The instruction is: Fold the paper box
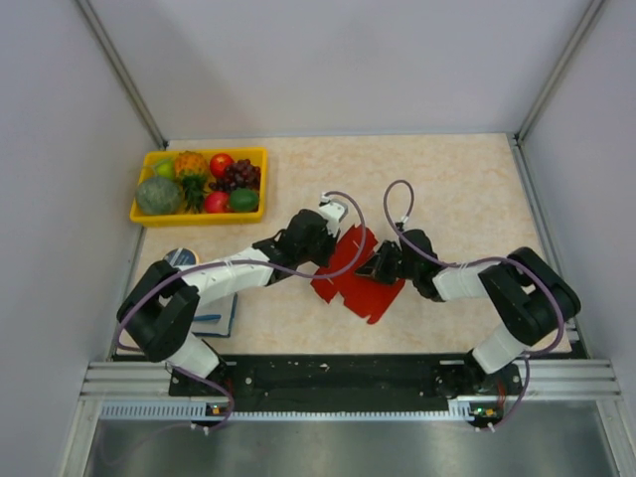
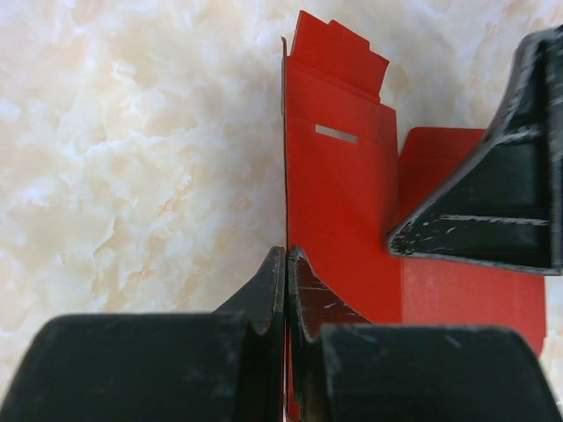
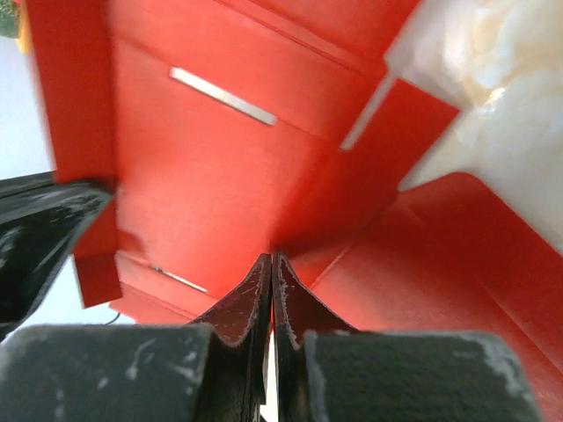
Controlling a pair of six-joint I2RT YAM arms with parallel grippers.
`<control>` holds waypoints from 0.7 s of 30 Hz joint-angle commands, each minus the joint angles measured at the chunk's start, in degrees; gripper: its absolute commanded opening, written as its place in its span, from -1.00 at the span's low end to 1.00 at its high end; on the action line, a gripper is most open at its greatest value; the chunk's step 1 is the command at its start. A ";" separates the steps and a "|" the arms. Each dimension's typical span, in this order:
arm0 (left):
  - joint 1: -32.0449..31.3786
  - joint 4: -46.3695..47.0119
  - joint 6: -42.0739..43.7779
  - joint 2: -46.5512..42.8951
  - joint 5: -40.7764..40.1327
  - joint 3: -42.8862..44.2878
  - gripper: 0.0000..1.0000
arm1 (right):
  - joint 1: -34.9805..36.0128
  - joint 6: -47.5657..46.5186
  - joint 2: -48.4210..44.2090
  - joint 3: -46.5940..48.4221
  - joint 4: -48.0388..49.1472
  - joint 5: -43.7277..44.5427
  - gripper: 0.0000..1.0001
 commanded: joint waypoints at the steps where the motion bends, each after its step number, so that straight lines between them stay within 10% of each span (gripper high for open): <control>1: -0.31 3.31 -0.63 -3.80 -0.99 0.08 -1.00 | 1.42 3.20 3.01 -0.81 7.94 2.16 -1.00; 21: -1.19 3.93 -1.33 -1.43 -1.25 -1.59 -1.00 | 1.69 5.31 4.96 -2.59 18.33 2.70 -1.00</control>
